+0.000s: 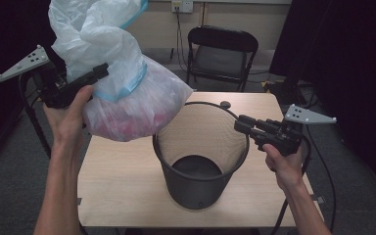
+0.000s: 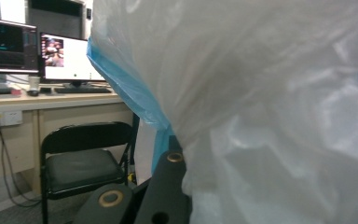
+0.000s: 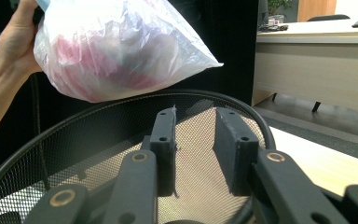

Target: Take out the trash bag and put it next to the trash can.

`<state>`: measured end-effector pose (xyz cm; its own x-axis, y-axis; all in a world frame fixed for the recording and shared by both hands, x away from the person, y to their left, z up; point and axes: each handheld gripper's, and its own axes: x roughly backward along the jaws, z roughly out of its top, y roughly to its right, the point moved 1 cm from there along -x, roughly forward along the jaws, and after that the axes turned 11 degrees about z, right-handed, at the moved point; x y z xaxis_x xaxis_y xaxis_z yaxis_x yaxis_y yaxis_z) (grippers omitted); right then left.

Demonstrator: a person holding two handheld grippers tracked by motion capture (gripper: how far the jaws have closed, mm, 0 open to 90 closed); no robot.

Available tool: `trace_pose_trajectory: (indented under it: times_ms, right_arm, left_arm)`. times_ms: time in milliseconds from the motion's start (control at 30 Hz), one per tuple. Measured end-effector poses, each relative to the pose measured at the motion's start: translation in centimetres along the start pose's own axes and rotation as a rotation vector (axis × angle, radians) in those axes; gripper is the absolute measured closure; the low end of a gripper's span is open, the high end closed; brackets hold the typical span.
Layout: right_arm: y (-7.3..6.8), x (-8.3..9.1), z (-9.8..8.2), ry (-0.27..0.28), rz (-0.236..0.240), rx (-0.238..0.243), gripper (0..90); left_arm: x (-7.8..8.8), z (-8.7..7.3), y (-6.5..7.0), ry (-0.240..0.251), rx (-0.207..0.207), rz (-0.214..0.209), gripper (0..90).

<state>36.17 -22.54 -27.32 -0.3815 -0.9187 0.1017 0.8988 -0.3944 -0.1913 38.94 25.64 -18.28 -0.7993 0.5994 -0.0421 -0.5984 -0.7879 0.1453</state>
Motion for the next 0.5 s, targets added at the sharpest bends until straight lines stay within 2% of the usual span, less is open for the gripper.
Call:
trace_pose_trajectory:
  times_ms: [200,500]
  right_arm:
    - [0.5,0.9,-0.6,0.01,-0.015,-0.01,68.0]
    - [1.1,2.4,-2.1,0.02,-0.046,-0.031,64.6]
  left_arm:
    - [-0.4,-0.2,-1.3,-0.003,0.012,0.036,89.9]
    - [-1.0,-2.8,-2.1,-0.053,0.001,0.065,89.9]
